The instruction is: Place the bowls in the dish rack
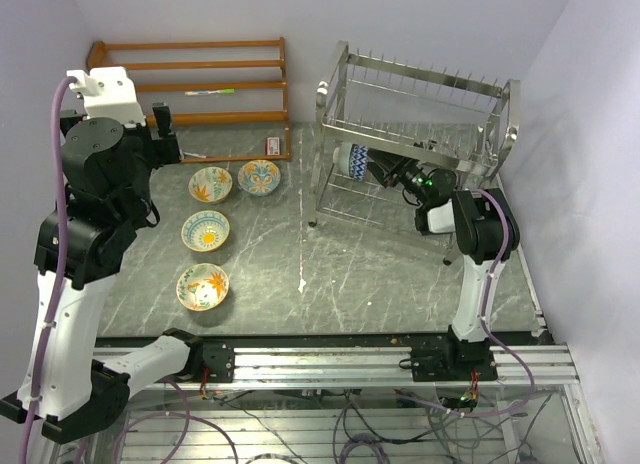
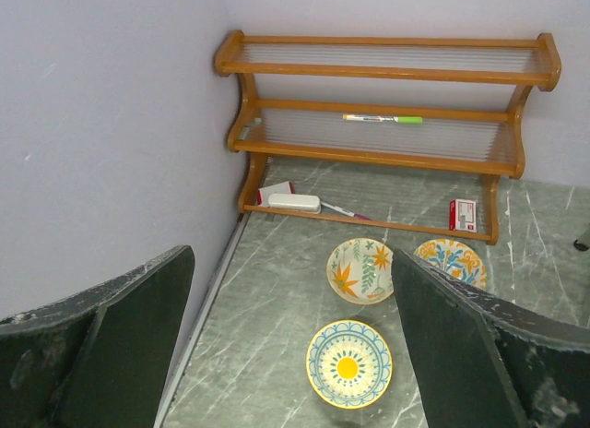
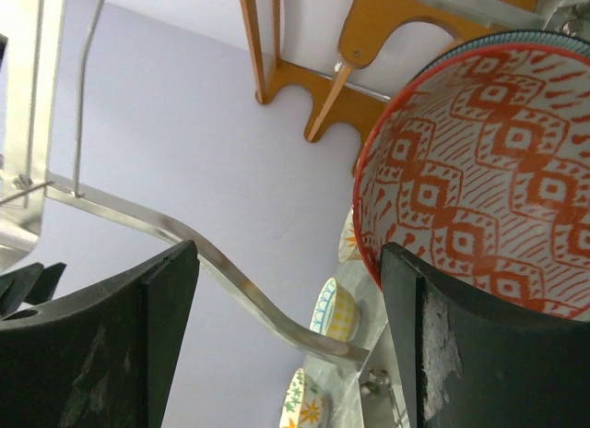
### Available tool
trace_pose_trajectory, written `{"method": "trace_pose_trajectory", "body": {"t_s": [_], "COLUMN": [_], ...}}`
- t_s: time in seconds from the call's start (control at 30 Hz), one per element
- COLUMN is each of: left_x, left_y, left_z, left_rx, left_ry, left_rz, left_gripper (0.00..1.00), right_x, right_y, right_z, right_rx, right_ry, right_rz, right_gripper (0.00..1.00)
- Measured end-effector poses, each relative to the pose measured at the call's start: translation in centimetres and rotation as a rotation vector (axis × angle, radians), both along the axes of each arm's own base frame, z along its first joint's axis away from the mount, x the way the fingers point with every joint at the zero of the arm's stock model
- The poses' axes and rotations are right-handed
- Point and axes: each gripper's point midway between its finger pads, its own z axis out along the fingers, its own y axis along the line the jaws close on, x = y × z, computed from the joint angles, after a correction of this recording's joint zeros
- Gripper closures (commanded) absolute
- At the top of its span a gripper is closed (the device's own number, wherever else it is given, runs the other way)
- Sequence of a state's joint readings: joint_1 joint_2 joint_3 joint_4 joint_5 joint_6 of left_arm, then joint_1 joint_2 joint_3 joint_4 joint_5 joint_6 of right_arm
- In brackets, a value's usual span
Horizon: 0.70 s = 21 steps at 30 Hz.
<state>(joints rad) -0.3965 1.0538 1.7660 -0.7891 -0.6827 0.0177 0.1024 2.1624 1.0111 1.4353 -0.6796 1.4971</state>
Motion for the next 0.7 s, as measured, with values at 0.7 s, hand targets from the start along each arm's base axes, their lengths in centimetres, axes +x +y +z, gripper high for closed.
{"method": "trace_pose_trajectory", "body": {"t_s": [0.7], "left_x": [-1.3], "left_y": [-0.3], "left_z": [1.5], "left_rx": [-0.072], "left_ry": [-0.052], "left_rz": [-0.038], "left_gripper": [0.01], "right_x": [-5.2], "right_y": [3.7], "right_z": [0.4], "right_rx": [-0.048], "right_ry": [-0.007], "right_rz": [0.110], "right_gripper": [0.25]}}
